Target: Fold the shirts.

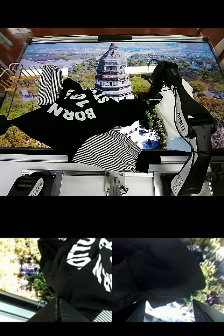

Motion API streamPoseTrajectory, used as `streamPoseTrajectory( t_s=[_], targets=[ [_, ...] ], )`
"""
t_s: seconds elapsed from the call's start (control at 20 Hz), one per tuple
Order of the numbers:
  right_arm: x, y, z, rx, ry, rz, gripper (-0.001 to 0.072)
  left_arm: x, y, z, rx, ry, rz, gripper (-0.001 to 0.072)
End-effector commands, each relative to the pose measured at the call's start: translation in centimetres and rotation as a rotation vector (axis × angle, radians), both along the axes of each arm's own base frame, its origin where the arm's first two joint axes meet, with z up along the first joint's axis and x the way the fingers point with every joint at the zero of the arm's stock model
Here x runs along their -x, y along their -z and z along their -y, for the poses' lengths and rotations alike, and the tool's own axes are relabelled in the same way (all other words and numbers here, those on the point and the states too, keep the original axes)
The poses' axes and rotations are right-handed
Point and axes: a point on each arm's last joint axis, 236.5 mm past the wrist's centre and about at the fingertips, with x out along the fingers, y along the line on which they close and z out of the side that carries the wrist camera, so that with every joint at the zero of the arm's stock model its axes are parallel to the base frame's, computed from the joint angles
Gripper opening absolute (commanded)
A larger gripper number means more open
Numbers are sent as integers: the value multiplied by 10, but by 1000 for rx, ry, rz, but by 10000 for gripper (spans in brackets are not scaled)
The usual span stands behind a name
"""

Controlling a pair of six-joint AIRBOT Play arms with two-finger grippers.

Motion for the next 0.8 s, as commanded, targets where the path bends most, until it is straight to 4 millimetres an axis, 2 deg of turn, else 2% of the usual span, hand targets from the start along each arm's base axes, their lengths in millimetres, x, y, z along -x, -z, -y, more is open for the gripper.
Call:
streamPoseTrajectory(
  t_s=[0.0, 0.15, 0.2, 0.25, 0.3, 0.4, 0.5, 0.6, 0.65, 0.7, 0.75],
  targets=[
    [6, 8, -4, -7, 20, -46, 682, 0, 0, 0, 0, -1, 0, 58],
    [11, 17, -12, -28, 60, -101, 673, 0, 0, 0, 0, -1, 0, 58],
    [14, 20, -12, -22, 70, -123, 586, 0, 0, 0, 0, -1, 0, 58],
    [16, 21, -11, -16, 75, -138, 318, 0, 0, 0, 0, -1, 0, 58],
    [16, 21, -12, -17, 80, -139, 98, 0, 0, 0, 0, -1, 0, 58],
    [15, 10, -20, -70, 50, -115, 79, -1, -1, 0, 0, -1, 6, 58],
    [5, -13, -22, -100, 29, -30, 79, -10, -10, 0, -1, 1, 60, 58],
    [-14, -57, -23, -143, 36, 135, 78, -27, -39, 3, 7, 9, 186, 58],
    [-28, -93, -24, -180, 48, 257, 79, -37, -61, 6, 19, 17, 267, 58],
    [-42, -134, -25, -218, 68, 390, 79, -47, -91, 13, 47, 33, 371, 58],
    [-58, -190, -24, -261, 93, 566, 79, -55, -122, 21, 80, 51, 475, 58]
  ],
)
